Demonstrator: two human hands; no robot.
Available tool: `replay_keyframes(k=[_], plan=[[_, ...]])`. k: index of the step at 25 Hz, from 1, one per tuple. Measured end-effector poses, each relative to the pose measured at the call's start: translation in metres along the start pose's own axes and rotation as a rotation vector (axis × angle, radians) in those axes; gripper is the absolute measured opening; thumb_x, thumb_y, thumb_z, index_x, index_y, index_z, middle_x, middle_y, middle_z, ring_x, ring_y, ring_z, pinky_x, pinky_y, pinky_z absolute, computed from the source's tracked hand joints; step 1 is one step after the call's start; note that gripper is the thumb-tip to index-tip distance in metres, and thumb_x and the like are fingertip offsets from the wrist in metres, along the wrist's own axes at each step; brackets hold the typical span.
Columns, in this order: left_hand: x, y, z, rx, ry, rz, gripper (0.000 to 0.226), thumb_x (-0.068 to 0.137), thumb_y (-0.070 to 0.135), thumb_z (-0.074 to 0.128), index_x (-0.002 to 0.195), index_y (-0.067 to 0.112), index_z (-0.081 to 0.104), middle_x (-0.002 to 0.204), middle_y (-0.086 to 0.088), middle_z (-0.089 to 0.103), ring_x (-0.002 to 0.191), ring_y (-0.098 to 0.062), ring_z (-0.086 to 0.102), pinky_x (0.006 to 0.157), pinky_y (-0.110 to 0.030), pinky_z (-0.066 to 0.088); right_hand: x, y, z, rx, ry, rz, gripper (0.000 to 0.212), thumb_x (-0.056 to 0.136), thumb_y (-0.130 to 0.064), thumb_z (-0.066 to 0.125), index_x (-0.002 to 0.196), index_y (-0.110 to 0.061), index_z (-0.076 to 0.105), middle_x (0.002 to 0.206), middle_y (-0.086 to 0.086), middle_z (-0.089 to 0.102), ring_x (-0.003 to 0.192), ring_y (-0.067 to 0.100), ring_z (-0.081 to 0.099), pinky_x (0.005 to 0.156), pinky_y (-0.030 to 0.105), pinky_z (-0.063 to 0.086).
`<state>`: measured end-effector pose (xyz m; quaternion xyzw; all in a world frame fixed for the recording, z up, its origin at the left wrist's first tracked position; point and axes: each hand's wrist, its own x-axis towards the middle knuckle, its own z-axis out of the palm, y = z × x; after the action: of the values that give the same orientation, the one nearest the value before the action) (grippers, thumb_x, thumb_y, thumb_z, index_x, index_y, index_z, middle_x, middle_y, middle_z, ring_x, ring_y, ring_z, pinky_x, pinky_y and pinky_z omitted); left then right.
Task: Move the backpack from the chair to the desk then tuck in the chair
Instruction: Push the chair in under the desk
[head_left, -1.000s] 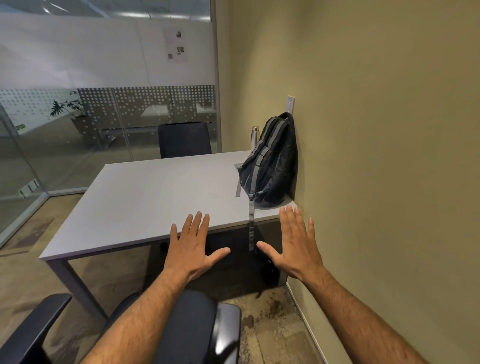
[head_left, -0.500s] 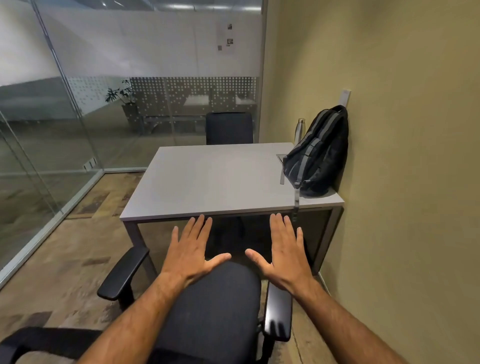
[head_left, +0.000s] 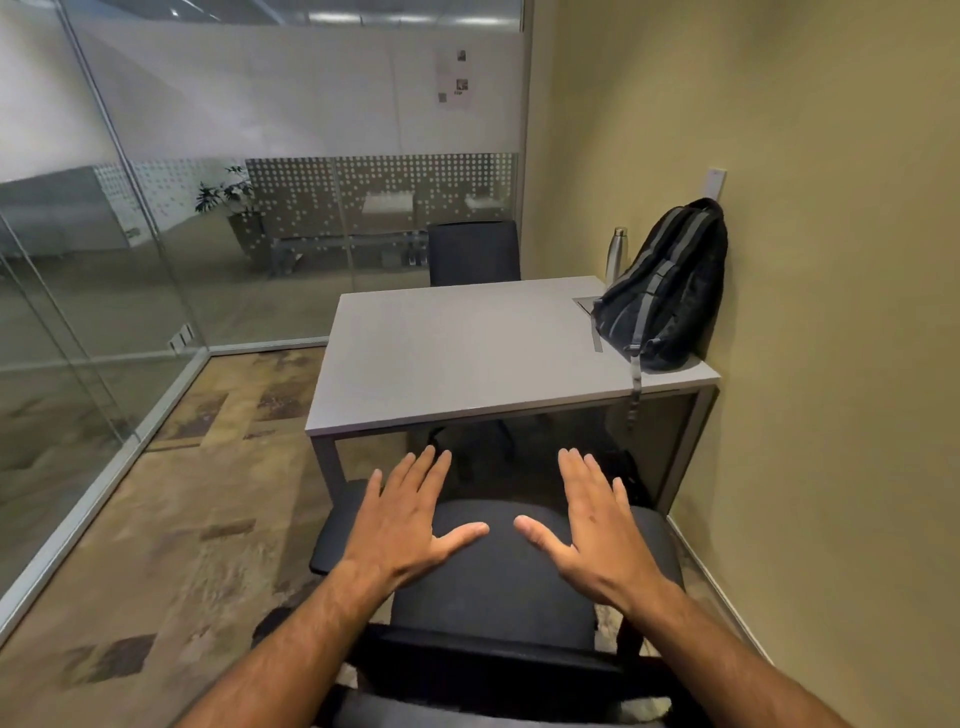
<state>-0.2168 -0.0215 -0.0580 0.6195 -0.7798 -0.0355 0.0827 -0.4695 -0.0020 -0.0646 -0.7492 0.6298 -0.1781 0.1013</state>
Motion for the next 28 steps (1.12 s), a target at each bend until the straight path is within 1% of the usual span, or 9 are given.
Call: replay_keyframes(k=[2, 5, 9, 13, 18, 22, 28], plan=[[-0.019, -0.026, -0.006, -0.014, -0.012, 0.02, 0.117, 0.066, 0.099, 0.006, 0.161, 0.031, 0.006, 0.172, 0.003, 0.008, 0.157, -0.019, 0.009, 0.127, -0.052, 0.009, -0.013, -0.023, 0.009, -0.015, -0.034, 0.045, 0.117, 0.07, -0.1, 0.007, 0.162, -0.029, -0.006, 0.172, -0.005, -0.008, 0.156, 0.012, -0.013, 0.123, 0.043, -0.012], [-0.052, -0.06, -0.008, -0.034, -0.08, 0.063, 0.119, 0.063, 0.101, 0.004, 0.161, 0.035, 0.005, 0.172, 0.006, 0.005, 0.158, -0.018, 0.006, 0.127, -0.051, 0.005, -0.04, -0.067, 0.027, -0.072, -0.1, 0.096, 0.123, 0.062, -0.103, -0.002, 0.161, -0.031, -0.008, 0.172, -0.006, -0.01, 0.156, 0.014, -0.014, 0.125, 0.047, -0.011], [-0.1, -0.102, -0.004, -0.026, -0.148, 0.118, 0.117, 0.065, 0.104, 0.01, 0.16, 0.038, 0.001, 0.171, 0.008, 0.0, 0.158, -0.016, -0.002, 0.126, -0.052, 0.001, -0.076, -0.128, 0.056, -0.128, -0.171, 0.103, 0.121, 0.064, -0.102, -0.004, 0.16, -0.031, -0.013, 0.17, -0.007, -0.016, 0.155, 0.014, -0.02, 0.126, 0.051, -0.011], [-0.135, -0.133, -0.018, -0.046, -0.185, 0.131, 0.119, 0.063, 0.105, 0.008, 0.16, 0.038, -0.004, 0.171, 0.008, -0.006, 0.157, -0.015, -0.007, 0.126, -0.053, -0.002, -0.103, -0.17, 0.072, -0.204, -0.203, 0.145, 0.124, 0.064, -0.102, -0.007, 0.159, -0.024, -0.018, 0.169, -0.003, -0.021, 0.153, 0.015, -0.027, 0.125, 0.049, -0.015], [-0.171, -0.135, -0.02, -0.001, -0.197, 0.189, 0.118, 0.062, 0.105, 0.0, 0.159, 0.038, -0.01, 0.17, 0.008, -0.012, 0.156, -0.013, -0.014, 0.126, -0.053, -0.009, -0.133, -0.188, 0.079, -0.254, -0.207, 0.187, 0.123, 0.067, -0.103, -0.003, 0.159, -0.022, -0.018, 0.169, -0.003, -0.023, 0.152, 0.016, -0.028, 0.125, 0.05, -0.016], [-0.189, -0.128, -0.017, 0.013, -0.184, 0.171, 0.115, 0.066, 0.103, 0.001, 0.159, 0.036, -0.009, 0.17, 0.007, -0.009, 0.156, -0.013, -0.012, 0.126, -0.053, -0.01, -0.148, -0.189, 0.076, -0.272, -0.226, 0.174, 0.122, 0.067, -0.103, -0.002, 0.16, -0.024, -0.017, 0.169, -0.003, -0.023, 0.152, 0.015, -0.029, 0.125, 0.049, -0.016], [-0.204, -0.114, -0.015, -0.02, -0.156, 0.156, 0.119, 0.064, 0.105, 0.003, 0.16, 0.036, -0.005, 0.171, 0.009, -0.003, 0.156, -0.011, -0.01, 0.125, -0.053, -0.01, -0.164, -0.183, 0.068, -0.277, -0.242, 0.18, 0.123, 0.064, -0.104, -0.005, 0.159, -0.026, -0.018, 0.169, -0.004, -0.023, 0.152, 0.015, -0.029, 0.125, 0.048, -0.016]])
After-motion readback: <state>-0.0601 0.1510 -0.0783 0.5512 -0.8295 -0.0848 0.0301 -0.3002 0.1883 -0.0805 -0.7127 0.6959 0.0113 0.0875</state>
